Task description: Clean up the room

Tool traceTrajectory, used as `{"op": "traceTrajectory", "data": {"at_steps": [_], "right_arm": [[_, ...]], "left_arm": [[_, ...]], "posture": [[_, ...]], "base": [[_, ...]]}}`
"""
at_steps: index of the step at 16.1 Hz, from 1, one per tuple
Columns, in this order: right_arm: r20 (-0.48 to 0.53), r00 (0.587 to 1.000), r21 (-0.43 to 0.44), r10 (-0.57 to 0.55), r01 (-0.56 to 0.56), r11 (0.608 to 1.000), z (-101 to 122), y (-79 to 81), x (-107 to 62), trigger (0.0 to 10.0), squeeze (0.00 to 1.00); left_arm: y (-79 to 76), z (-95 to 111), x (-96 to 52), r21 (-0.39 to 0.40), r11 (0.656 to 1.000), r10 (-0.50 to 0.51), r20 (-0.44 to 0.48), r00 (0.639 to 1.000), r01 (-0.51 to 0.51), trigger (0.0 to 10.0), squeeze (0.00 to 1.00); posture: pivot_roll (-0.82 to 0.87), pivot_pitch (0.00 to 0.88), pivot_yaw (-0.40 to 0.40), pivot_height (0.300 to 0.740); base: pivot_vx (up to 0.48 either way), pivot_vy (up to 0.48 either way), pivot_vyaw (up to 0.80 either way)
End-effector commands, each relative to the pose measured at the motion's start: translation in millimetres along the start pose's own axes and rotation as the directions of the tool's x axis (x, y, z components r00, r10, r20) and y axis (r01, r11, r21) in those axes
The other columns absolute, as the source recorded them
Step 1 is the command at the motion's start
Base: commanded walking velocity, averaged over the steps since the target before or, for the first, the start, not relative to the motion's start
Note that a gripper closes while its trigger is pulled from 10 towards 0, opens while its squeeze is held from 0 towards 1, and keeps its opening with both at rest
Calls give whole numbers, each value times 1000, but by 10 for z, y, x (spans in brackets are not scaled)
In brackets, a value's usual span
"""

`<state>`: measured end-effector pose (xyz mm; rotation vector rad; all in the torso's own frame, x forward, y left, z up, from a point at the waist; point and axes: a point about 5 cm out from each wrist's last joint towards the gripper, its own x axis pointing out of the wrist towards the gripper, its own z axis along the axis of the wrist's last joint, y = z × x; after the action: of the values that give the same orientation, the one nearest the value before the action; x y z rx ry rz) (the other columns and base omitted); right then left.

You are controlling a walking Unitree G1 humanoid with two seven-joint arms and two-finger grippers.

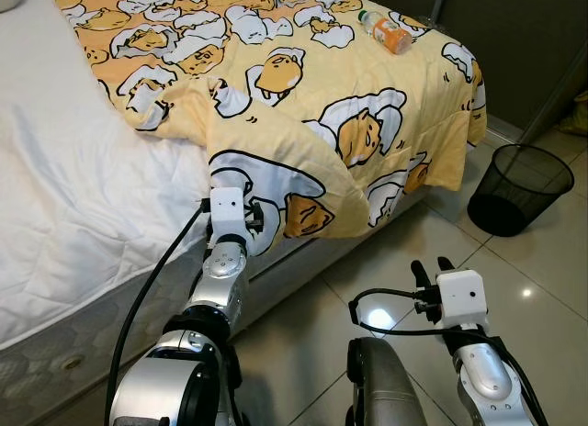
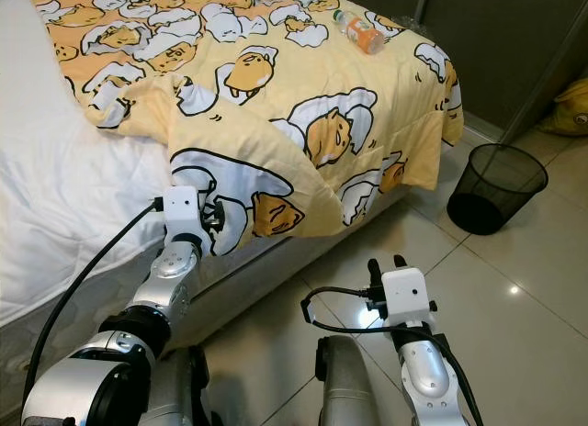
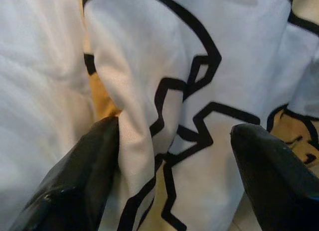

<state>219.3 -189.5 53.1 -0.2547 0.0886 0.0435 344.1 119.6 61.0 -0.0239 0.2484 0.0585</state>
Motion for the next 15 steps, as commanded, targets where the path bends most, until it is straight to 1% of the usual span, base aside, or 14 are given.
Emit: {"op": "traceTrajectory", "data": {"at_steps": [1, 2, 3, 4, 6, 9, 10, 11, 12, 13, 15], "right_arm": [[4, 1000, -4, -7, 7, 1000, 26, -22, 5, 10000, 0], [5, 1000, -2, -8, 8, 1000, 34, -17, 12, 10000, 0], [6, 1000, -1, -9, 9, 1000, 36, -15, 14, 10000, 0], [6, 1000, 3, -8, 8, 1000, 42, -2, 17, 10000, 0], [5, 1000, 6, -2, 2, 1000, 39, 20, 21, 10000, 0], [2, 1000, 10, 5, -5, 1000, 39, 45, 31, 10000, 0], [2, 1000, 11, 4, -4, 1000, 39, 48, 33, 10000, 0], [2, 1000, 11, 4, -4, 1000, 39, 50, 34, 10000, 0], [1, 1000, 11, 3, -3, 1000, 38, 52, 35, 10000, 0], [1, 1000, 10, 3, -3, 1000, 38, 52, 35, 10000, 0], [2, 1000, 7, 3, -3, 1000, 36, 43, 39, 10000, 0]], "left_arm": [[-1, 7, 12, -8, 1000, -18, -4, 1000, 18, 0, 0], [-23, -33, 4, -21, 998, -54, -22, 998, 54, 0, 0], [-33, -48, 0, -27, 997, -68, -29, 997, 67, 0, 0], [-62, -140, -25, -46, 994, -107, -78, 991, 104, 0, 0], [-70, -213, -43, -65, 991, -127, -121, 984, 120, 0, 0], [-60, -257, -52, -62, 989, -141, -147, 979, 133, 0, 0], [-51, -254, -50, -50, 990, -140, -143, 980, 134, 0, 0], [-37, -239, -45, -22, 991, -132, -131, 983, 131, 0, 0], [-20, -213, -37, 23, 992, -124, -112, 986, 127, 0, 0], [0, -196, -31, 46, 992, -111, -100, 989, 116, 0, 0], [11, -194, -28, 57, 992, -108, -101, 989, 115, 0, 0]], "posture": [[-252, 45, 26, 595], [-252, 44, 27, 595], [-252, 44, 27, 595], [-245, 49, 25, 595], [-237, 52, 26, 595], [-237, 51, 31, 595], [-236, 50, 31, 595], [-237, 49, 32, 595], [-239, 47, 33, 595], [-239, 47, 33, 595], [-241, 40, 31, 595]], "base": [[0, 0, 0], [0, 0, 0], [0, 0, 0], [0, 0, 0], [0, 0, 0], [0, 0, 0], [0, 0, 0], [0, 0, 0], [0, 0, 0], [0, 0, 0], [0, 0, 0]]}}
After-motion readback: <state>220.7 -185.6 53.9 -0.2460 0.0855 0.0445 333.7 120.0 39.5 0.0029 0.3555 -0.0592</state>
